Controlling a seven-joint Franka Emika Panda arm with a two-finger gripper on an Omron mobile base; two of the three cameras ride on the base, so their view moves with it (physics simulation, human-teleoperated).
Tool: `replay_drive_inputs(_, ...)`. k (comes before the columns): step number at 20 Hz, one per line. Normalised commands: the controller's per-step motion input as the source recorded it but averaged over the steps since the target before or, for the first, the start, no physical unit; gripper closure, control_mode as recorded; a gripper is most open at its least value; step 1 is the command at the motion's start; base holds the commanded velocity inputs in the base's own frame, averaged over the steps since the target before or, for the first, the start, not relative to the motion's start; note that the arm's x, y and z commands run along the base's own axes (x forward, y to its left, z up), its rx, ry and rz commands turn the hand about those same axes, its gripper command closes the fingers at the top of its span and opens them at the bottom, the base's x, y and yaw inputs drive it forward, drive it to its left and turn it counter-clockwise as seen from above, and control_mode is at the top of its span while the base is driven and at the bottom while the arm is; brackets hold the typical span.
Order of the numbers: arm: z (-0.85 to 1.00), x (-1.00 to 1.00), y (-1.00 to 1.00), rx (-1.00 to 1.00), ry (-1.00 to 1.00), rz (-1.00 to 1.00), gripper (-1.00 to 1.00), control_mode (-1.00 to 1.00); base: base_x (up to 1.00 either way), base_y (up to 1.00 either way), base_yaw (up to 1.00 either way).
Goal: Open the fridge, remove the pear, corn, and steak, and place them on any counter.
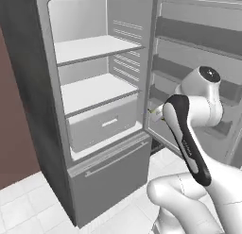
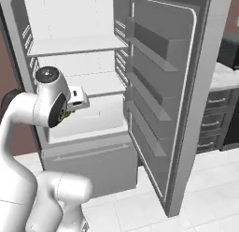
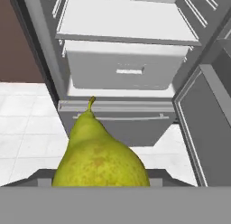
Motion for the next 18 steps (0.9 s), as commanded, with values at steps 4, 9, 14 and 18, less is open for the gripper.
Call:
replay_drive_inputs(4, 0.0, 0.0, 0.0, 0.0, 0.0, 0.0, 1.0, 1.0, -0.56, 0.39, -0.78)
replay_drive_inputs(9, 0.0, 0.0, 0.0, 0.0, 0.0, 0.0, 1.0, 1.0, -0.51, 0.44, -0.77)
replay_drive_inputs(14, 0.0, 0.0, 0.0, 0.0, 0.0, 0.0, 1.0, 1.0, -0.7, 0.34, -0.77)
replay_drive_inputs(18, 0.0, 0.0, 0.0, 0.0, 0.0, 0.0, 1.0, 1.0, -0.88, 0.12, -0.76)
